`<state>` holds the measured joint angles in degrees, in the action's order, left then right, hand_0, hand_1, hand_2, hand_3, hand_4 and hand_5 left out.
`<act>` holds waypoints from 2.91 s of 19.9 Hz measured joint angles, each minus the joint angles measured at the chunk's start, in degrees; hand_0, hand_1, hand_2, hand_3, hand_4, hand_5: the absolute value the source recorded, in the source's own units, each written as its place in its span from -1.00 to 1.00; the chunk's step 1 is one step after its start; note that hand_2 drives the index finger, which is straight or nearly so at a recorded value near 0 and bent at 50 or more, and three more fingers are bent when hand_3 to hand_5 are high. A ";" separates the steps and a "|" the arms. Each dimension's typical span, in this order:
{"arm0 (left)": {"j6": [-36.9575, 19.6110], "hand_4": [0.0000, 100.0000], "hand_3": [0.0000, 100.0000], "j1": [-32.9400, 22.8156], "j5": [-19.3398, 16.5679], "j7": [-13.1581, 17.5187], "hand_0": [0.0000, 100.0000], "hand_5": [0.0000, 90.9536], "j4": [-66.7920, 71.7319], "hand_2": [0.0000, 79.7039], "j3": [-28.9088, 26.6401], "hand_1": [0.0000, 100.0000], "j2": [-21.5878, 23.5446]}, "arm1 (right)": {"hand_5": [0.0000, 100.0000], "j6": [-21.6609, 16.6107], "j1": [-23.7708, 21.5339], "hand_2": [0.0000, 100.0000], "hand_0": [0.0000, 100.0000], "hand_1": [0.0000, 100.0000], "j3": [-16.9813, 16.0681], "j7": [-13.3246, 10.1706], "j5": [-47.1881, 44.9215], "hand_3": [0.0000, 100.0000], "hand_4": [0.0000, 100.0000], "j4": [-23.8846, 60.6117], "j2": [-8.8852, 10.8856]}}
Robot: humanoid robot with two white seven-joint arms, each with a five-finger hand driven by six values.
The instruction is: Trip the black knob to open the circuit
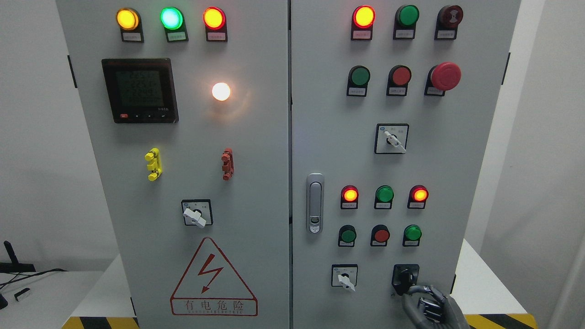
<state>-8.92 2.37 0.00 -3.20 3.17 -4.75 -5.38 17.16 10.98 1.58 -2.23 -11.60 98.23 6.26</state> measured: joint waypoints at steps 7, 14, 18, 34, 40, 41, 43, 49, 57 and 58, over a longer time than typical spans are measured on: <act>0.00 -1.00 -1.00 0.00 0.00 0.00 -0.76 -1.00 0.00 -1.00 0.00 -0.22 0.00 | 0.79 0.01 0.00 -0.05 0.02 0.59 0.24 0.00 0.00 1.00 0.96 0.01 -0.22; 0.00 -1.00 -1.00 0.00 0.00 0.00 -0.76 -1.00 0.00 -1.00 0.00 -0.22 0.00 | 0.80 -0.01 0.06 -0.05 0.01 0.56 -0.53 0.14 0.03 1.00 0.97 0.02 -0.33; 0.00 -1.00 -1.00 0.00 0.00 0.00 -0.76 -1.00 0.00 -1.00 0.00 -0.22 -0.02 | 0.80 -0.13 0.08 -0.06 0.00 0.52 -0.86 0.17 0.18 1.00 0.97 -0.01 -0.37; 0.00 -1.00 -1.00 0.00 0.00 0.00 -0.76 -1.00 0.00 -1.00 0.00 -0.22 -0.02 | 0.80 -0.51 -0.93 -0.05 -0.06 0.50 -1.39 0.34 0.35 1.00 0.98 -0.33 -0.26; 0.00 -1.00 -1.00 0.00 0.00 0.00 -0.76 -1.00 0.00 -1.00 0.00 -0.22 -0.01 | 0.80 -0.59 -1.50 -0.05 -0.06 0.50 -2.17 0.74 0.39 1.00 0.97 -0.64 -0.18; 0.00 -1.00 -1.00 0.00 0.00 0.00 -0.76 -1.00 0.00 -1.00 0.00 -0.22 -0.01 | 0.80 -0.61 -1.70 -0.05 -0.06 0.50 -2.42 0.77 0.39 1.00 0.97 -0.67 -0.16; 0.00 -1.00 -1.00 0.00 0.00 0.00 -0.76 -1.00 0.00 -1.00 0.00 -0.22 -0.01 | 0.79 -0.63 -2.22 -0.06 -0.06 0.50 -2.93 0.79 0.40 1.00 0.96 -0.75 -0.15; 0.00 -1.00 -1.00 0.00 0.00 0.00 -0.76 -1.00 0.00 -1.00 0.00 -0.22 -0.01 | 0.78 -0.95 -4.33 -0.06 -0.06 0.50 -4.69 0.95 0.39 1.00 0.92 -0.81 -0.05; 0.00 -1.00 -1.00 0.00 0.00 0.00 -0.76 -1.00 0.00 -1.00 0.00 -0.22 -0.01 | 0.53 -11.52 -17.09 0.06 -0.17 -0.11 -7.22 2.56 0.13 0.63 0.48 -0.24 1.03; 0.00 -1.00 -1.00 0.00 0.00 0.00 -0.76 -1.00 0.00 -1.00 0.00 -0.22 -0.01 | 0.32 -13.61 -19.47 0.00 -0.22 -0.32 -7.72 3.11 -0.02 0.46 0.31 -0.16 1.15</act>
<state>-8.92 2.37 0.00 -3.20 3.17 -4.75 -5.39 3.55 -8.48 -6.14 0.88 -11.63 98.07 7.41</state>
